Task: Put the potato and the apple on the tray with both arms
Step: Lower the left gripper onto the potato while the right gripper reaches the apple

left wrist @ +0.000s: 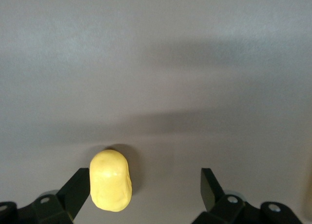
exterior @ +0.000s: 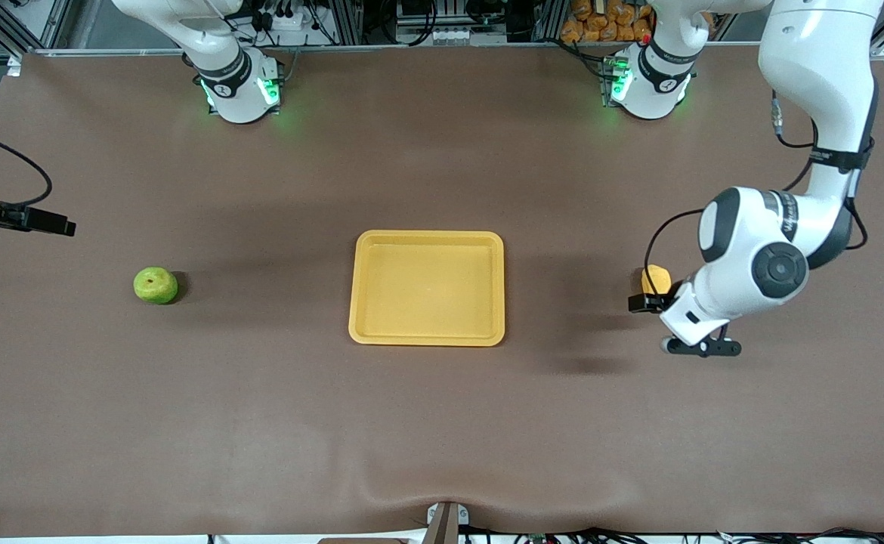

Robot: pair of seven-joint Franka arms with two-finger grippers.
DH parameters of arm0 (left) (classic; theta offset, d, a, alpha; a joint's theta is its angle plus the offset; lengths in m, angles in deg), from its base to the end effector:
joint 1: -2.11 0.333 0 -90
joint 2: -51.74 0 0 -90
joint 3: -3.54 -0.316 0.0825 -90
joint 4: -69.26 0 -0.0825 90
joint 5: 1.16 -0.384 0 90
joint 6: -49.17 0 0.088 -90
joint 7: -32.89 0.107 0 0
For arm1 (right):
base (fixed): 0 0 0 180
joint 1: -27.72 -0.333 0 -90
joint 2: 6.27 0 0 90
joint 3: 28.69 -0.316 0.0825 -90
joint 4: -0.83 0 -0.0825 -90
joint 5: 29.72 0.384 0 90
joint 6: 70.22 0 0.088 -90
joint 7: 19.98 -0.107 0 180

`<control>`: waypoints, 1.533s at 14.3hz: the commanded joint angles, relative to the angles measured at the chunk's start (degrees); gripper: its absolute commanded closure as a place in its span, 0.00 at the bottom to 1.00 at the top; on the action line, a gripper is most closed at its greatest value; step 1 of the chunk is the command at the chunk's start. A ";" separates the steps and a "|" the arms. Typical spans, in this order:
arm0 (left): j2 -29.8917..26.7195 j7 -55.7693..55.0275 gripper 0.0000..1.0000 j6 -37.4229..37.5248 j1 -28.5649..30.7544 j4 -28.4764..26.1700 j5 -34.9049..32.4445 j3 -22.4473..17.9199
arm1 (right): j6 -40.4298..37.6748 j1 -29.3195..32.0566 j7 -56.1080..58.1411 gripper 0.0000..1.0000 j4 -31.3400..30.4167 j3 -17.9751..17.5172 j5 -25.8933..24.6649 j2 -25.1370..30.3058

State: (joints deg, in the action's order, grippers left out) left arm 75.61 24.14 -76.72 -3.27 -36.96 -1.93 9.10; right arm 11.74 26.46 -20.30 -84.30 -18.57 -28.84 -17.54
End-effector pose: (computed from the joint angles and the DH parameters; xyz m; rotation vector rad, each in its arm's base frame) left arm 0.6195 -0.1156 0.2924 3.1225 -0.0619 -0.1174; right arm 0.5860 -0.0802 0.5420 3.1065 -0.2505 -0.3912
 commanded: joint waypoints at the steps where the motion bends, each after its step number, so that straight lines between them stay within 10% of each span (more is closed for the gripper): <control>1: -7.34 -1.44 0.00 -10.03 1.42 -14.23 -0.90 -0.11 | 0.22 1.52 0.23 0.00 0.94 -0.71 -0.97 -3.39; 7: -7.44 -1.53 0.00 -22.45 2.92 -23.67 -0.90 -0.37 | 4.61 4.42 -0.03 0.00 0.68 -0.71 0.26 -8.32; 19: -3.31 -1.62 0.00 -23.43 3.98 -23.68 -2.04 -0.37 | 23.76 6.10 -0.29 0.00 -13.64 -0.62 0.27 -11.32; 22: -2.34 -1.71 0.57 -24.13 3.89 -23.41 -2.13 -0.37 | 30.77 6.01 -0.29 0.00 -18.73 -0.71 0.27 -11.40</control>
State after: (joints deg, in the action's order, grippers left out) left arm 72.61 23.69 -99.78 0.44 -60.56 -2.68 8.57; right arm 38.25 31.58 -20.30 -99.02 -18.45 -28.77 -29.93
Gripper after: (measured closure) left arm 0.185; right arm 0.000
